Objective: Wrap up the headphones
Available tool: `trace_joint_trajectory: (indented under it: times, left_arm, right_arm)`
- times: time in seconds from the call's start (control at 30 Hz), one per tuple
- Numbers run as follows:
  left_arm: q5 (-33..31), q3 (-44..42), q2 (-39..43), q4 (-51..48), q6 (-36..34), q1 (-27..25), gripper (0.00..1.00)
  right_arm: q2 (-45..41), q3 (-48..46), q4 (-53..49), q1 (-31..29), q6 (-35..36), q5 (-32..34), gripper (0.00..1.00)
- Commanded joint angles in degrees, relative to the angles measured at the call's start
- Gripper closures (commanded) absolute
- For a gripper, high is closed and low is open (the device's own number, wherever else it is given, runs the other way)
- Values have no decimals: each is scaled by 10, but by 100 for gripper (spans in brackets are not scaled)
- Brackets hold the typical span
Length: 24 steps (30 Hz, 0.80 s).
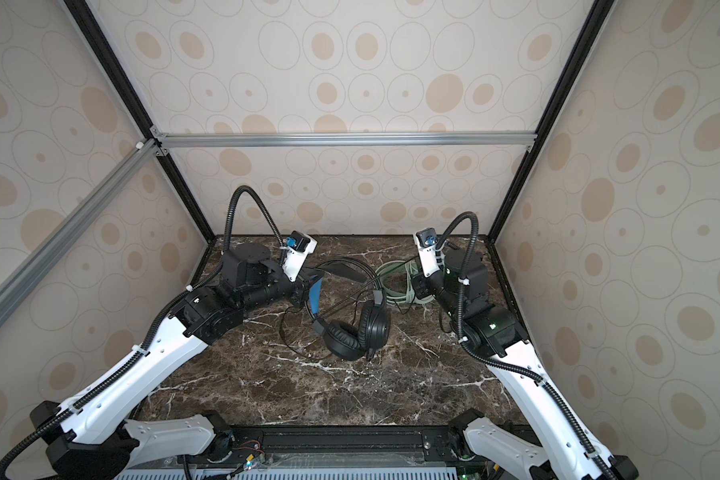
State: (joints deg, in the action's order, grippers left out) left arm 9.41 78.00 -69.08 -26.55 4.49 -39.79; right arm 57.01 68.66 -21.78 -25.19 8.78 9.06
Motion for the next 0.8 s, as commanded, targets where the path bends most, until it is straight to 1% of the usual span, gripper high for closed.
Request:
trace_joint_trajectory:
  times: [0.0, 0.17, 0.4, 0.6, 0.77]
  left_arm:
    - [49, 57, 24, 24, 24, 5, 100]
    - [59, 90, 25, 28, 37, 5, 100]
    - [70, 111, 24, 60, 58, 5, 100]
    - [91, 124, 23, 114, 89, 5, 100]
    - [104, 132, 19, 157, 110, 5, 100]
  right_arm:
    - [6, -9, 50, 15, -34, 14, 86]
    - [17, -7, 76, 21, -49, -28, 83]
    - [47, 4, 100, 21, -63, -62, 84]
    - [77, 2, 131, 21, -88, -101, 84]
    - [103, 2, 169, 22, -115, -144, 83]
